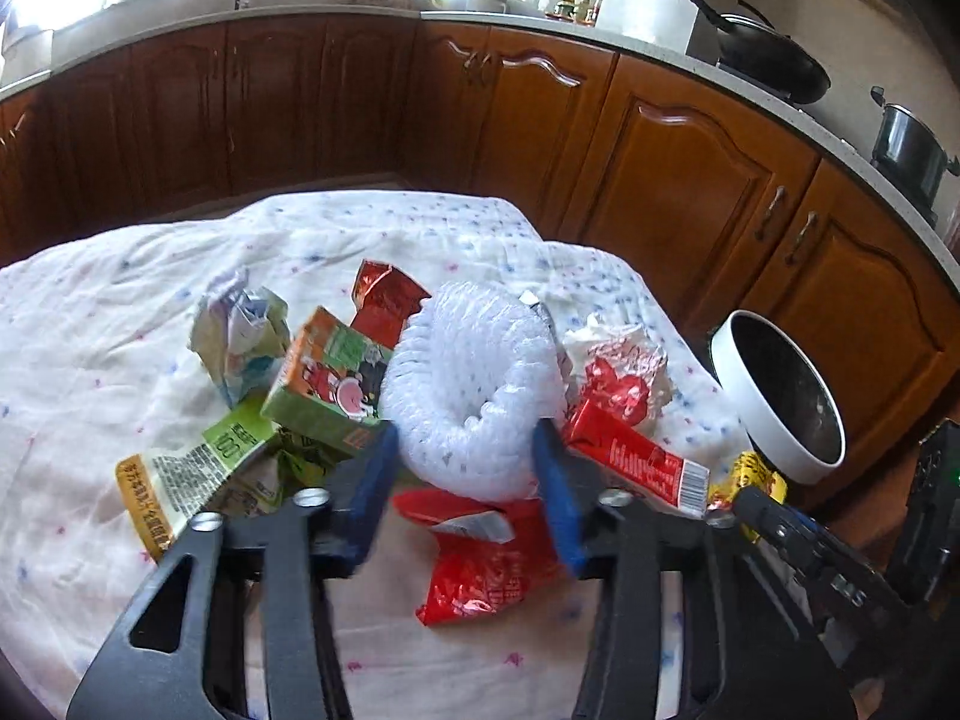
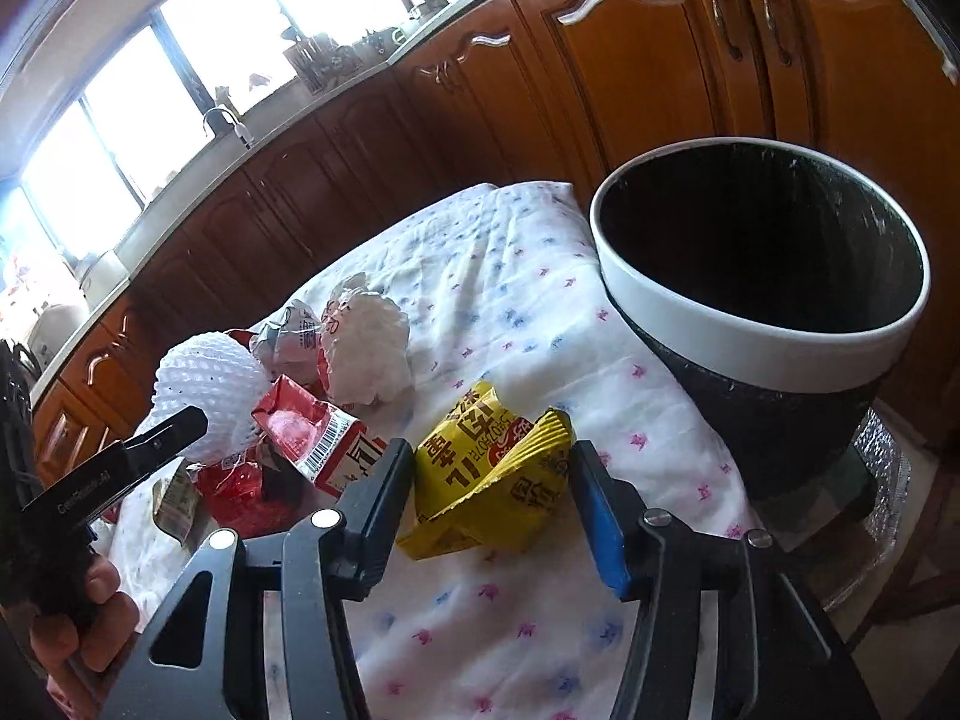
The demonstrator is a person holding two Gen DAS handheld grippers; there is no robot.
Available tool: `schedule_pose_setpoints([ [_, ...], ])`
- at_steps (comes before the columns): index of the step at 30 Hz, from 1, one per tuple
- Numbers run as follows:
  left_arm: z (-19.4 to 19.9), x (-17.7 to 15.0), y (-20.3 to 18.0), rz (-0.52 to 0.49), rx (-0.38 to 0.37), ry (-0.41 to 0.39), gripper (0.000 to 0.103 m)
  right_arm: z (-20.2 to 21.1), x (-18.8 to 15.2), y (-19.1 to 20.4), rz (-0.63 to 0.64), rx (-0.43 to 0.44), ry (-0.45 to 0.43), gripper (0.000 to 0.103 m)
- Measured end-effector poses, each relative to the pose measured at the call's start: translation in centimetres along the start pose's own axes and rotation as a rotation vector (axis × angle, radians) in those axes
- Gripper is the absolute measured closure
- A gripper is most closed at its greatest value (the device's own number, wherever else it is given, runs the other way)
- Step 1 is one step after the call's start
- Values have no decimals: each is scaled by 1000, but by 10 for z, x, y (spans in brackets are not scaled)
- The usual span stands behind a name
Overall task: Collect trash
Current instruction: 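Grasp white foam net with left gripper while right gripper grasps yellow wrapper, then carry both items to the black bin and release them inside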
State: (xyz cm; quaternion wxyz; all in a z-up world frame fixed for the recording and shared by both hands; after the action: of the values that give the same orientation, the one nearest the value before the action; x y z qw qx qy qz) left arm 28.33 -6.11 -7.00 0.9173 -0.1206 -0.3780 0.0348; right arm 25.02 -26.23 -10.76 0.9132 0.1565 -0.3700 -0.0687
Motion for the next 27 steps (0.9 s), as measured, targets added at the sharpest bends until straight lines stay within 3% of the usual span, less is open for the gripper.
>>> schedule_pose_setpoints([
  [3,0,-2,0,-9,-13,-1,80,4,1,7,36,-2,-16,67],
  [10,22,-3,-6,-38,-50,-38,84,20,4,18,66,13,-51,73],
  [18,66,11,-34,-81,-139,-119,84,52,17,23,85,29,-116,74],
  [27,59,-4,-84,-150,-208,-77,84,76,30,-4,68,-11,-158,74],
])
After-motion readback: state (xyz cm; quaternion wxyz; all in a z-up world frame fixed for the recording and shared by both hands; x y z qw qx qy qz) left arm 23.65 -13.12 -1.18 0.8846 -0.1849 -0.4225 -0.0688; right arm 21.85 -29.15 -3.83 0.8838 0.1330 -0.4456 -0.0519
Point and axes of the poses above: each gripper's, at about its wrist camera, not at the fingertips, and z roughly against the way its jaws point, y to its left, x to its top, the point moved 10 cm from there along -z, roughly the way its jaws point, and after that the axes turned 4 degrees about z, right-handed, at the moved point
